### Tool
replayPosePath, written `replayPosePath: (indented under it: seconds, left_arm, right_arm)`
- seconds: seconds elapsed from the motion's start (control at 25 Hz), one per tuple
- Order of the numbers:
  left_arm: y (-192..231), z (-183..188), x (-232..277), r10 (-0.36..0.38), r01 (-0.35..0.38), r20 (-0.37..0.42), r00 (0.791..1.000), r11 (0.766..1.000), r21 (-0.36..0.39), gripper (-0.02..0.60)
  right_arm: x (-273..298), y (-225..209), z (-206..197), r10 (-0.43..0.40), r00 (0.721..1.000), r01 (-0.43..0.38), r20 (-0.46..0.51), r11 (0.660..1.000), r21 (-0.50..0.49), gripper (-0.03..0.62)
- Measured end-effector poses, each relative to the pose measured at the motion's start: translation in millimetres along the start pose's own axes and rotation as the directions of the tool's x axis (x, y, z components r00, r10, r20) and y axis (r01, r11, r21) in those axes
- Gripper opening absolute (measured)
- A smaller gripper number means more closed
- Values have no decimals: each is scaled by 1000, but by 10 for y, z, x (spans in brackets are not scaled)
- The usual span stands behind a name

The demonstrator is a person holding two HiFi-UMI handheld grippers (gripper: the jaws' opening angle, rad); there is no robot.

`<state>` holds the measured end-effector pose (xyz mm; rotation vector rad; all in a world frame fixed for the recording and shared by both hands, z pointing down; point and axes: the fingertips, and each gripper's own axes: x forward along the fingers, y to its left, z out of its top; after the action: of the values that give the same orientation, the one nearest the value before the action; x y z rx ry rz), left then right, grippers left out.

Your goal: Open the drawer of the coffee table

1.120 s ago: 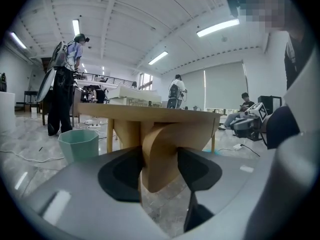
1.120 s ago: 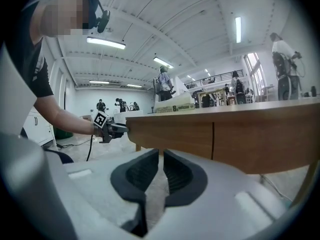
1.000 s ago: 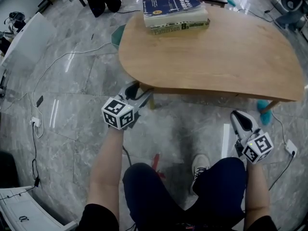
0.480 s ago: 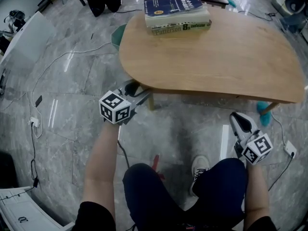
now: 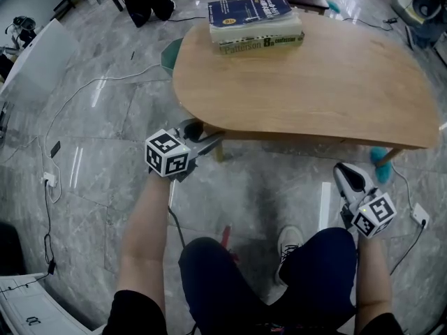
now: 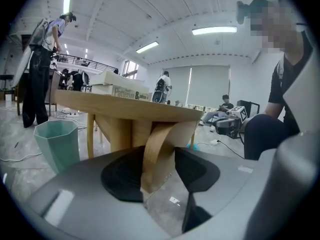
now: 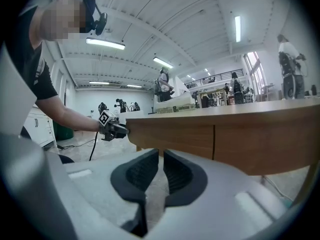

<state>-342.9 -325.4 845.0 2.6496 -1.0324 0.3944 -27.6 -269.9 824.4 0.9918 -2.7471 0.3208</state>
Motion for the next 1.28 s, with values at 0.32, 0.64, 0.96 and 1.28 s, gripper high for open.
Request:
replayPosePath:
  seconds: [0.32, 0.64, 0.96, 1.28]
  left_arm:
    - [-194, -121, -178, -52, 53, -11, 999, 997, 55, 167]
    - [-317, -102, -215, -53, 52, 17, 998, 998, 42, 158]
    - [-756, -265, -457, -121, 120, 31, 992, 992, 39, 156]
    - [-844, -291, -529, -21, 20, 90, 996, 1000, 6, 169]
  right_arm:
    - [-23, -60, 44, -51, 998, 51, 45, 999, 5, 25]
    - [-208, -586, -174, -161, 985, 164, -58, 985, 44, 164]
    - [-130, -410, -160, -31, 998, 30, -61, 999, -10, 215]
    - [-187, -246, -216, -50, 996, 49, -77, 999, -23, 215]
